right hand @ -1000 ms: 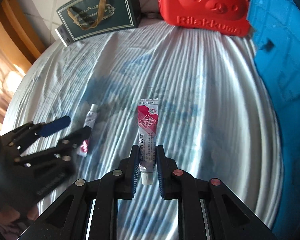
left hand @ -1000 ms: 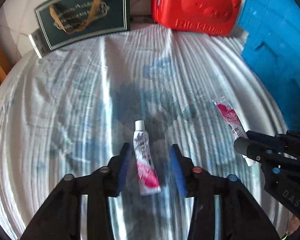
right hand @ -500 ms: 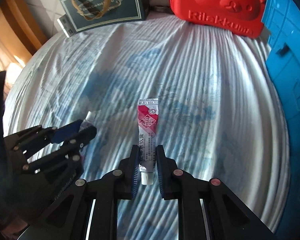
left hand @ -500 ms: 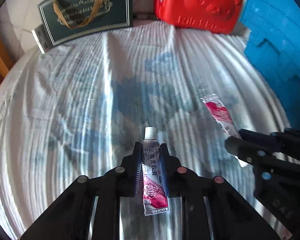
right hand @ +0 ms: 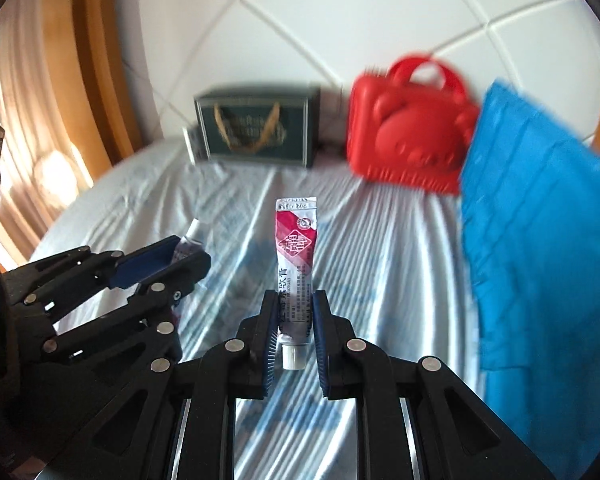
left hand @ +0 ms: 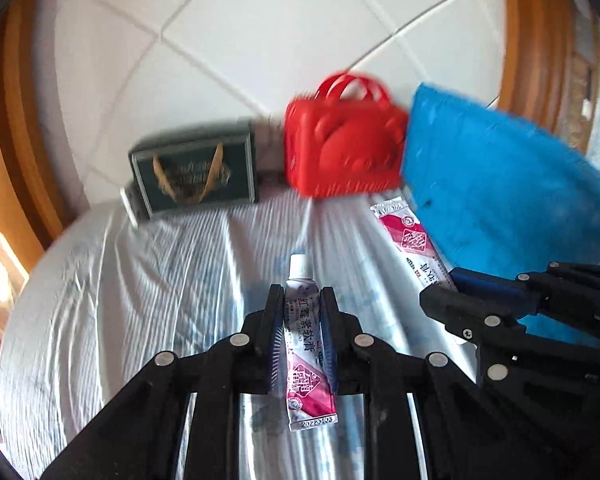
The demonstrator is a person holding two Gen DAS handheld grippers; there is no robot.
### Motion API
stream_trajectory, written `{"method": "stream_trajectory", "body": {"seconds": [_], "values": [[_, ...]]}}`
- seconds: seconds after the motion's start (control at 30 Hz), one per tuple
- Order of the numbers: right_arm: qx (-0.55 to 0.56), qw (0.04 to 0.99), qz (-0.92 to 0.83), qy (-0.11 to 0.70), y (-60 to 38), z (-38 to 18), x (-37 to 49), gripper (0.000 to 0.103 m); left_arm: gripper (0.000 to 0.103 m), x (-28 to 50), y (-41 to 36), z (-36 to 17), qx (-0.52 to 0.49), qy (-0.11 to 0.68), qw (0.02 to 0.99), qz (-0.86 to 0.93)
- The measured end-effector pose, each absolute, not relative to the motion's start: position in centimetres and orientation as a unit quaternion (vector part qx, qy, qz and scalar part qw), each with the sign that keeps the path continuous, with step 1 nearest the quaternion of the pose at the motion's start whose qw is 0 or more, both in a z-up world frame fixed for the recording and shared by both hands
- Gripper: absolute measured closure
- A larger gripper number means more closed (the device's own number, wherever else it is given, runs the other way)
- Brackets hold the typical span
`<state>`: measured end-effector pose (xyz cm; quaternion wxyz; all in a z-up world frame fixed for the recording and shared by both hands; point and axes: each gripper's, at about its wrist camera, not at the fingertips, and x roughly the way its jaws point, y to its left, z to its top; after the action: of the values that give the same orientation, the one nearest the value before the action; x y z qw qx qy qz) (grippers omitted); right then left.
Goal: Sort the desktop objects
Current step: 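Lift and carry both ointment tubes over the blue bin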
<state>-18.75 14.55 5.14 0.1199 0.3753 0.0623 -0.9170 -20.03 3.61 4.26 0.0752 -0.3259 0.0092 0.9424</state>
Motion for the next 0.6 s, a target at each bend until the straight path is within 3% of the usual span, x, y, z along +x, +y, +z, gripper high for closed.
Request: {"method": "stream_trajectory", "body": {"seconds": [0.3,0.6], "values": [[0.282,0.055,-0.956,0.052,21.5,13.8,-11.0,0.086,0.085,-15.1,10.7,12.2,-0.235,0.020,0.139,0.962],[0.218,-0.036,-0.974,0.045,33.7,19.2,-5.7,0.086,0.085,-12.2,23.2,17.6,-0.195,0.030,0.200,0.960]]}}
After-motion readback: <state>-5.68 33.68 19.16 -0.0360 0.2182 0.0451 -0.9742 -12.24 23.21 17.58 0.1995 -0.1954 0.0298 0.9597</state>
